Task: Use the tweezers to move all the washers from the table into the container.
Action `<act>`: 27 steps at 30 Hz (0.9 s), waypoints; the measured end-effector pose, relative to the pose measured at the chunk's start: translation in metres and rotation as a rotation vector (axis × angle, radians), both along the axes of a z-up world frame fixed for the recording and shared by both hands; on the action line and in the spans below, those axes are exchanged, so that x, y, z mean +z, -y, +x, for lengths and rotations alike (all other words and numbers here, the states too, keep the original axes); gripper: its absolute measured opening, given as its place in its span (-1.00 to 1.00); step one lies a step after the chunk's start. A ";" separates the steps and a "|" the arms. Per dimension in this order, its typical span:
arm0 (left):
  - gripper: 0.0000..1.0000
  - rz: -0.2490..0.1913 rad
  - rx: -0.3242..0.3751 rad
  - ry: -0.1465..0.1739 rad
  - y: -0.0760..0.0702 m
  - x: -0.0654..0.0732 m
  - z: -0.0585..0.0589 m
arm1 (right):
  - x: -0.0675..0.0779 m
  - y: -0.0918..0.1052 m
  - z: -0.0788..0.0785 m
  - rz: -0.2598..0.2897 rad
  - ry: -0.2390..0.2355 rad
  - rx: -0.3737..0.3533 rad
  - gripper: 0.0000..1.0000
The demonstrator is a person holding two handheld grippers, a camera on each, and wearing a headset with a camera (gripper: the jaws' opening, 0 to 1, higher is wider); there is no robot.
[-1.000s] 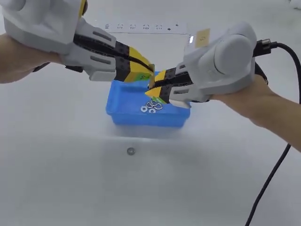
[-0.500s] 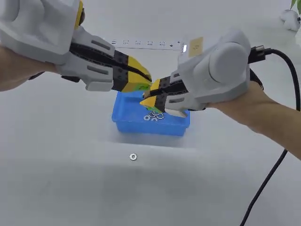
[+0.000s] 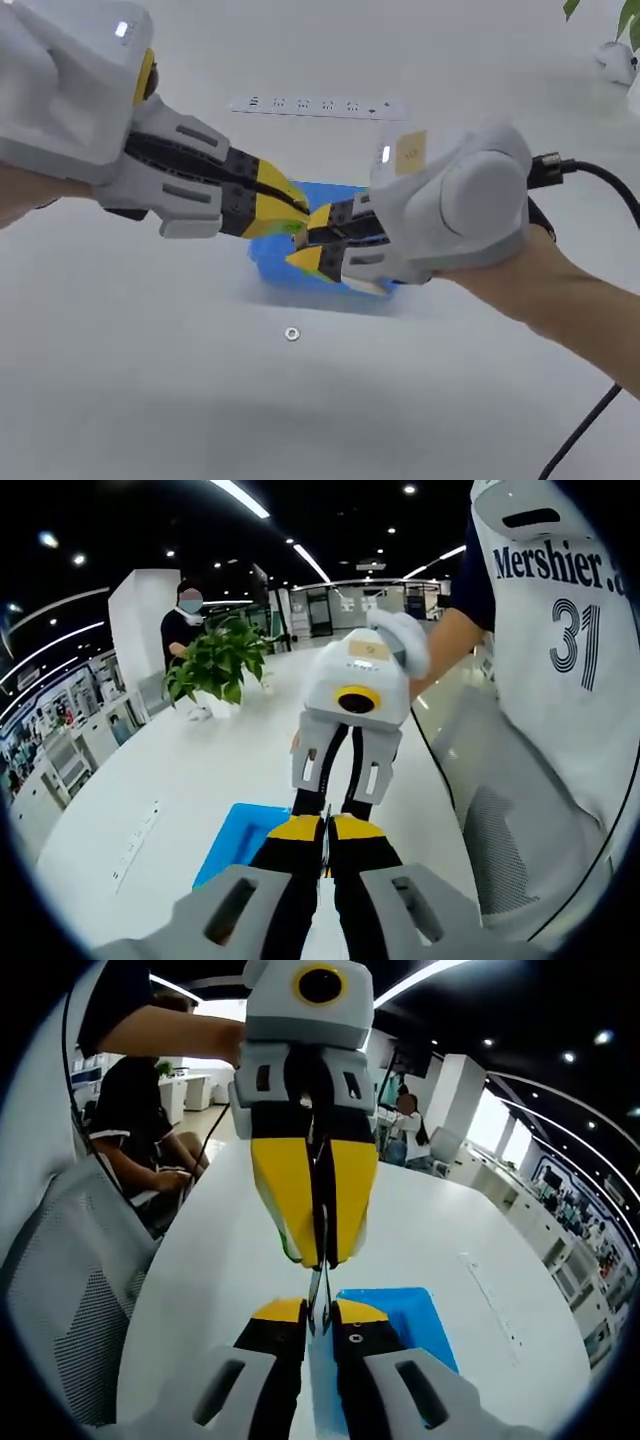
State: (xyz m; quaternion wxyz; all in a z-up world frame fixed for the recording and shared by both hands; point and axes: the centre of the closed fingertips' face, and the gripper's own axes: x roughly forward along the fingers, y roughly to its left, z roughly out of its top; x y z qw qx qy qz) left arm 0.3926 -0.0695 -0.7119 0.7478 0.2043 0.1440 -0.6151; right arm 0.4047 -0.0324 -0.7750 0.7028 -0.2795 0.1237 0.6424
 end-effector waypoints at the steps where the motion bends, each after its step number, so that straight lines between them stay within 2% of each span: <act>1: -0.88 -0.003 0.005 -0.008 -0.001 -0.002 -0.004 | -0.002 -0.001 -0.002 0.003 -0.006 -0.003 -0.78; 6: -0.88 -0.016 0.028 -0.045 -0.004 -0.014 -0.015 | -0.015 -0.002 -0.017 0.007 -0.065 -0.015 -0.75; 12: -0.88 -0.022 0.030 -0.082 -0.001 -0.029 -0.025 | -0.031 0.002 -0.029 -0.012 -0.106 -0.008 -0.71; 15: -0.88 -0.026 0.037 -0.094 0.000 -0.035 -0.026 | -0.038 0.004 -0.029 -0.019 -0.120 -0.010 -0.71; 19: -0.88 -0.038 0.050 -0.105 0.001 -0.037 -0.025 | -0.045 0.005 -0.028 -0.009 -0.165 -0.023 -0.71; 27: -0.88 -0.042 0.071 -0.113 0.002 -0.040 -0.017 | -0.056 0.005 -0.018 -0.010 -0.172 -0.040 -0.72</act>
